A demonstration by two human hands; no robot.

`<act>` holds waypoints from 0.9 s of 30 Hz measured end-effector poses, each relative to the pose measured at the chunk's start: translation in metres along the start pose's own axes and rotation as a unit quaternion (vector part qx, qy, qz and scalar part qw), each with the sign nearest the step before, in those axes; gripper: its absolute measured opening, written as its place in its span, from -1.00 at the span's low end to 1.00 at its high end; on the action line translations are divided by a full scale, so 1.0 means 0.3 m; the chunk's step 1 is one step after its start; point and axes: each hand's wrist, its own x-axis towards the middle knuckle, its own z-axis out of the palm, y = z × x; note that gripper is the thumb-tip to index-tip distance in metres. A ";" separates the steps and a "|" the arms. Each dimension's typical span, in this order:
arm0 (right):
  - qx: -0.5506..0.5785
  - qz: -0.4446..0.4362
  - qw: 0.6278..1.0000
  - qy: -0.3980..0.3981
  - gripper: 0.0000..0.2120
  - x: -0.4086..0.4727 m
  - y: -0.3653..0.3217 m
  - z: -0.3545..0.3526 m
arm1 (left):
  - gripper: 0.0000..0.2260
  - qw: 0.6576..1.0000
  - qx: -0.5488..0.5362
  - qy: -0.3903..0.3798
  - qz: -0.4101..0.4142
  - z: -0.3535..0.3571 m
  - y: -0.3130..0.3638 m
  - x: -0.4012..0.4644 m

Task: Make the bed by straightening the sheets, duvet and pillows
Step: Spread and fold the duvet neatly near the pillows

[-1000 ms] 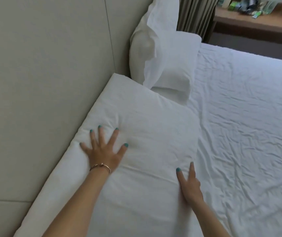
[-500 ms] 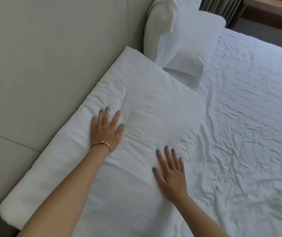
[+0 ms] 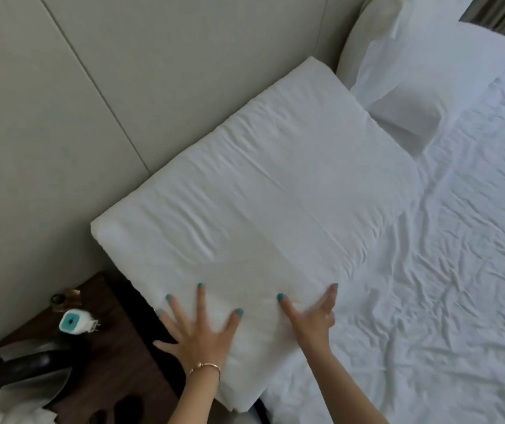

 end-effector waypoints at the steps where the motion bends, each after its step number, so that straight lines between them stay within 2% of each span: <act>1: 0.001 -0.005 1.000 -0.012 0.15 -0.008 0.005 -0.005 | -0.05 0.999 -0.038 -0.011 -0.035 -0.004 -0.011 0.012; 2: -0.026 -0.021 0.999 -0.012 0.16 -0.009 0.009 -0.006 | -0.01 0.997 -0.064 -0.015 -0.039 -0.013 -0.012 0.031; 4: -0.161 -0.085 0.983 0.000 0.10 -0.002 0.012 0.003 | -0.01 1.000 -0.026 0.008 0.010 -0.031 0.008 0.070; 5: -0.252 -0.135 0.958 0.005 0.05 0.004 0.020 0.013 | -0.04 0.998 0.025 0.035 0.050 -0.035 0.021 0.084; 7: -0.403 -0.260 0.877 0.019 -0.14 0.027 0.047 0.022 | -0.12 0.982 0.095 0.100 0.131 -0.033 0.039 0.105; 9: -0.479 -0.351 0.804 0.031 -0.28 0.065 0.088 0.017 | -0.20 0.969 0.114 0.131 0.178 -0.014 0.024 0.126; 11: -0.512 -0.360 0.779 0.025 -0.33 0.088 0.147 0.007 | -0.26 0.970 0.132 0.094 0.183 0.008 -0.015 0.153; 15: -0.534 -0.334 0.777 -0.010 -0.37 0.052 0.227 -0.018 | -0.28 0.976 0.155 -0.002 0.156 0.032 -0.087 0.143; 18: -0.542 -0.307 0.781 -0.049 -0.40 0.019 0.181 -0.043 | -0.26 0.974 0.164 -0.043 0.148 0.000 -0.075 0.118; 20: -0.508 -0.299 0.806 -0.055 -0.48 0.015 0.100 -0.054 | -0.25 0.978 0.137 0.002 0.158 -0.045 -0.021 0.108; 22: -0.463 -0.304 0.832 -0.032 -0.65 0.039 -0.033 -0.064 | -0.41 0.970 0.089 0.090 0.208 -0.093 0.065 0.137; 24: -0.417 -0.323 0.849 0.016 -0.73 0.105 -0.176 -0.072 | -0.52 0.948 0.056 0.150 0.276 -0.148 0.184 0.196; 27: -0.355 -0.353 0.863 0.068 -0.56 0.255 -0.398 -0.079 | -0.49 0.911 0.041 0.177 0.369 -0.246 0.427 0.334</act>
